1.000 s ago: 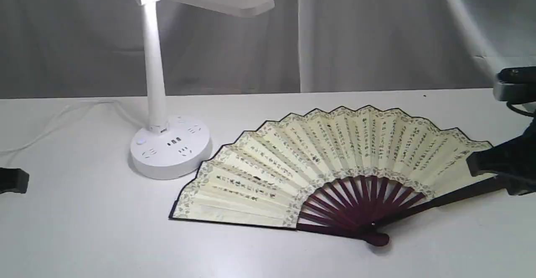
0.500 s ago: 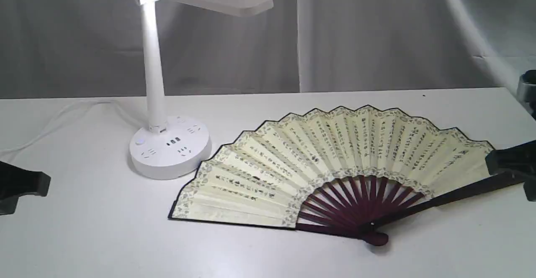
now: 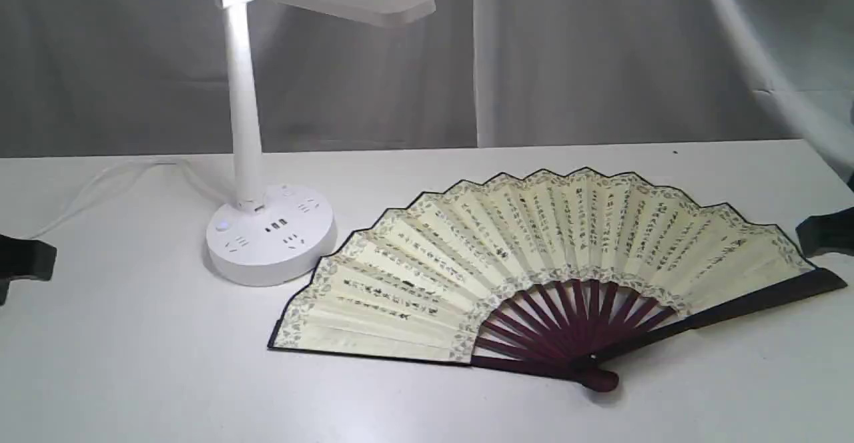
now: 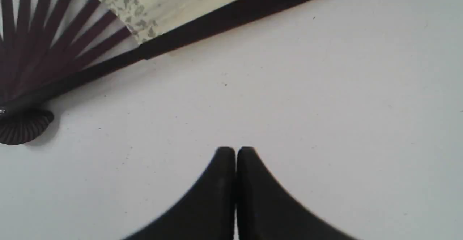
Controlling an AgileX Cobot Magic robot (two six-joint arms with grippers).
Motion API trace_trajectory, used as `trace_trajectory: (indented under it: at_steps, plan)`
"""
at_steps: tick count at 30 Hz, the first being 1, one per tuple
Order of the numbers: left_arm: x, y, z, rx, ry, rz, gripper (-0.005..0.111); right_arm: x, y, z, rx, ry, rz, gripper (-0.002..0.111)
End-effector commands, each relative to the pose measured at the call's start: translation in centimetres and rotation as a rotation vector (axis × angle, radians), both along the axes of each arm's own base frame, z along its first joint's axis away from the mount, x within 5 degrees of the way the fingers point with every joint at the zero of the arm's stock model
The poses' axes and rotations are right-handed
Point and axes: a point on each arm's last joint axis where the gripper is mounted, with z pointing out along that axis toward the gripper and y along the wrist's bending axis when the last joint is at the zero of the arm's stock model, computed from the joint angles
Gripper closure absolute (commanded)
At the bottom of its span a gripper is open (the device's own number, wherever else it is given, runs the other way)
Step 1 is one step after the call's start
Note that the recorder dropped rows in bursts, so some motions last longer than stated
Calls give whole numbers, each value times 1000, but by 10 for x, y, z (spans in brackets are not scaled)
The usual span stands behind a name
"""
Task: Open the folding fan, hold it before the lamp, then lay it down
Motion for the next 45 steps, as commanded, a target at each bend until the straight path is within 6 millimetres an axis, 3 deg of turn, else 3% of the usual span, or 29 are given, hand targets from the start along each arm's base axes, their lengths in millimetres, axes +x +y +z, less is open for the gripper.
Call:
trace_trajectory:
  at_steps: [1,11,18,23,34,40,45]
  plan:
    - [-9,0,18,-2,-75,-5,107,-12,-1,15,-33,-48,22,108]
    - [-56,3,70,-17,-322,-5,107,-68,2,76,-61,-284,27,108]
    - [-105,6,104,-30,-535,-4,107,-126,6,116,-89,-511,32,108]
    - [-149,9,119,-37,-652,-2,107,-173,10,134,-101,-653,27,108]
    - [-239,14,128,-56,-915,2,107,-262,16,136,-106,-819,19,108]
    - [-279,17,122,-63,-1028,3,107,-291,18,129,-108,-842,17,108]
    - [-302,19,117,-68,-1104,4,107,-301,19,126,-109,-859,16,108]
